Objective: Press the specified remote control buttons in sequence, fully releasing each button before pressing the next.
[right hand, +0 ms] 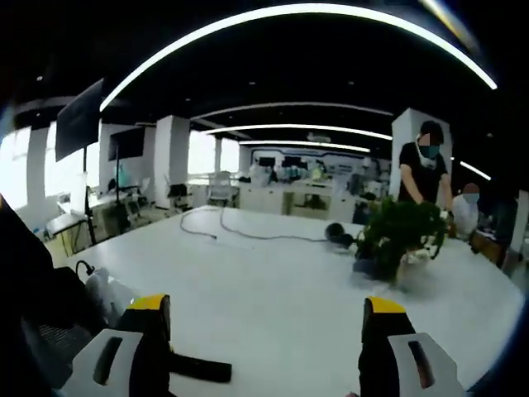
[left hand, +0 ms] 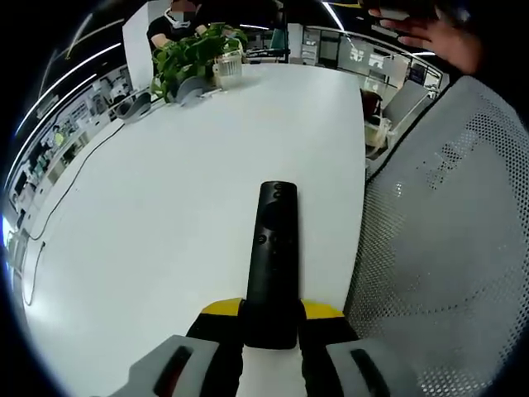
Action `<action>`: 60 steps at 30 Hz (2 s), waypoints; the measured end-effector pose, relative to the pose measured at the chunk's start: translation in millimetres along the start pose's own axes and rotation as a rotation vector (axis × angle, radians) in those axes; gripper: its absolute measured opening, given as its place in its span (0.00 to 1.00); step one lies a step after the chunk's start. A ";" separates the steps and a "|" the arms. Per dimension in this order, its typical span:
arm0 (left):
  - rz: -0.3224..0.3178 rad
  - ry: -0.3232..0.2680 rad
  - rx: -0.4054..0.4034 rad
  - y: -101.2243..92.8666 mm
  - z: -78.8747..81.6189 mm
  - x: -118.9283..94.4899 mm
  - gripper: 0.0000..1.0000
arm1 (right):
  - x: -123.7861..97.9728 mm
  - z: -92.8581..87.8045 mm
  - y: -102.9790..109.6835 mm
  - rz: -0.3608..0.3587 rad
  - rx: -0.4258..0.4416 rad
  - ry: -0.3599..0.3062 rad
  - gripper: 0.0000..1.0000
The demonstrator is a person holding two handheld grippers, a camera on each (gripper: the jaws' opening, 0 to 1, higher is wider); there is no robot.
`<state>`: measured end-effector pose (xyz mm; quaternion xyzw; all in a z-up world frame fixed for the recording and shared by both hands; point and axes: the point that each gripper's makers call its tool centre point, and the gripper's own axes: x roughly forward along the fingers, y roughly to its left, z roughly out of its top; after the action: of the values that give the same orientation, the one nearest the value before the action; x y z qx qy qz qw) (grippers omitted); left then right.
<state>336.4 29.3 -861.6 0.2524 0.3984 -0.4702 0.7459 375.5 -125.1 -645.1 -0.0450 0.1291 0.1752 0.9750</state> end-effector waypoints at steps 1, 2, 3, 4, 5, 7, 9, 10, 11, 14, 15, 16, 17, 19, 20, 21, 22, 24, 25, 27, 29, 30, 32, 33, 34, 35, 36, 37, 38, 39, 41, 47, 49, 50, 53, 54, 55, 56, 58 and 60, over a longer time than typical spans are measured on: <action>-0.001 -0.001 -0.001 0.1 -0.3 0.3 0.25 | 0.4 0.6 -3.7 -0.020 0.016 -0.016 0.99; -0.004 -0.004 0.000 0.3 -0.5 0.3 0.25 | 0.7 1.0 -5.8 -0.030 0.032 -0.029 0.99; -0.012 -0.009 0.010 0.6 -0.8 0.2 0.25 | 2.1 1.0 -8.1 -0.040 0.078 -0.042 0.99; -0.016 -0.010 0.010 0.9 -0.9 0.1 0.25 | 2.8 0.2 -7.9 -0.032 0.112 -0.041 0.99; -0.018 -0.010 0.010 0.8 -0.7 -0.1 0.25 | 3.7 -0.2 -6.6 -0.014 0.133 -0.039 0.99; -0.019 -0.009 0.016 0.3 -0.4 -0.1 0.25 | 2.7 -2.6 -9.8 -0.022 0.151 -0.015 0.99; -0.017 -0.004 0.014 0.4 -0.4 0.3 0.25 | -2.2 1.0 -10.2 -0.043 0.181 -0.029 0.99; -0.016 -0.003 0.012 0.4 -0.4 0.4 0.25 | -3.4 3.8 -5.9 -0.039 0.229 -0.052 0.99; -0.016 -0.002 0.011 0.5 -0.4 0.5 0.25 | -3.3 2.3 -2.2 -0.031 0.247 -0.050 0.99; -0.016 0.001 0.009 0.6 -0.2 0.7 0.25 | -1.1 -4.8 -3.5 -0.063 0.100 -0.020 0.99; -0.016 0.003 0.011 0.6 0.0 0.8 0.25 | -0.9 -5.9 -7.5 -0.101 0.053 -0.013 0.98; -0.017 0.004 0.013 0.7 0.0 0.9 0.25 | -0.6 -6.9 -6.1 -0.101 0.040 -0.006 0.97; -0.018 0.004 0.013 0.7 0.1 0.9 0.25 | 0.8 -7.7 -1.5 -0.085 0.052 -0.007 0.97; -0.020 0.001 0.016 0.8 0.0 1.0 0.24 | 3.8 -15.9 3.0 -0.065 0.027 0.047 0.98; -0.021 -0.001 0.020 0.8 0.1 1.1 0.24 | 4.8 -14.1 3.8 -0.065 0.022 0.039 0.98; -0.022 -0.002 0.021 1.0 0.0 1.3 0.24 | 4.0 -12.7 5.1 -0.063 0.014 0.032 0.98; -0.023 -0.002 0.018 1.3 0.0 1.5 0.24 | 3.5 -11.3 5.4 -0.060 0.011 0.023 0.98; -0.023 0.000 0.020 1.4 0.2 1.7 0.24 | 4.0 -11.1 5.3 -0.059 0.005 0.022 0.98; -0.022 0.004 0.021 1.3 0.3 1.8 0.24 | 5.2 -13.5 5.9 -0.056 0.001 0.035 0.98; -0.026 0.012 0.021 1.4 0.7 1.8 0.24 | 5.8 -15.8 6.4 -0.054 -0.006 0.048 0.97; -0.028 0.020 0.022 2.0 1.0 2.0 0.24 | 5.5 -14.8 6.1 -0.055 -0.012 0.043 0.96; -0.032 0.025 0.022 2.4 1.4 2.0 0.24 | 5.2 -14.1 5.5 -0.058 -0.014 0.039 0.95; -0.043 0.040 0.022 3.5 1.4 1.9 0.24 | 5.8 -15.6 4.2 -0.061 -0.014 0.045 0.94; -0.048 0.050 0.025 4.3 1.3 1.9 0.23 | 6.6 -17.3 4.0 -0.060 -0.012 0.054 0.94; -0.052 0.058 0.031 4.8 1.0 1.8 0.23 | 7.0 -18.7 3.8 -0.060 -0.011 0.063 0.93; -0.055 0.068 0.040 5.6 0.5 1.5 0.23 | 6.9 -18.9 3.6 -0.061 -0.012 0.063 0.93; -0.056 0.080 0.051 7.9 0.1 1.5 0.23 | 6.8 -19.2 3.2 -0.063 -0.014 0.065 0.93; -0.060 0.086 0.053 10.4 0.0 1.7 0.23 | 7.0 -19.7 2.8 -0.066 -0.017 0.068 0.92; -0.068 0.093 0.052 11.8 0.0 1.7 0.23 | 7.1 -20.8 2.4 -0.068 -0.021 0.075 0.92; -0.076 0.098 0.049 12.9 0.0 1.3 0.23 | 7.4 -21.5 2.2 -0.069 -0.023 0.078 0.92; -0.073 0.095 0.054 18.0 2.8 0.6 0.23 | 8.0 -23.8 2.3 -0.069 -0.026 0.091 0.91; -0.059 0.103 0.107 40.6 11.4 -1.1 0.23 | 7.3 -24.2 -0.7 -0.086 -0.030 0.095 0.91; -0.052 0.102 0.118 49.8 15.2 -1.3 0.22 | 7.5 -24.9 -1.4 -0.090 -0.029 0.099 0.91; -0.046 0.103 0.133 56.2 17.1 -0.7 0.22 | 7.6 -25.4 -1.6 -0.091 -0.031 0.103 0.91; -0.036 0.108 0.153 70.9 21.3 2.1 0.22 | 8.0 -26.0 -1.5 -0.092 -0.034 0.107 0.91; -0.031 0.109 0.158 76.9 23.2 3.2 0.22 | 8.3 -26.9 -1.4 -0.091 -0.036 0.112 0.91; -0.028 0.109 0.163 80.8 24.7 3.7 0.22 | 8.7 -28.2 -1.1 -0.090 -0.039 0.120 0.91; -0.026 0.109 0.168 84.3 26.0 4.2 0.22 | 8.8 -28.8 -0.9 -0.089 -0.041 0.123 0.91; -0.020 0.114 0.181 93.7 28.9 5.5 0.22 | 8.6 -28.5 -0.7 -0.090 -0.044 0.122 0.91; -0.014 0.122 0.196 103.4 31.0 6.6 0.22 | 8.8 -29.9 -1.4 -0.094 -0.046 0.130 0.90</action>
<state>442.4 47.3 -849.7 0.3494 0.3971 -0.4959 0.6886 376.9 -127.5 -676.2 -0.0848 0.1857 0.1291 0.9704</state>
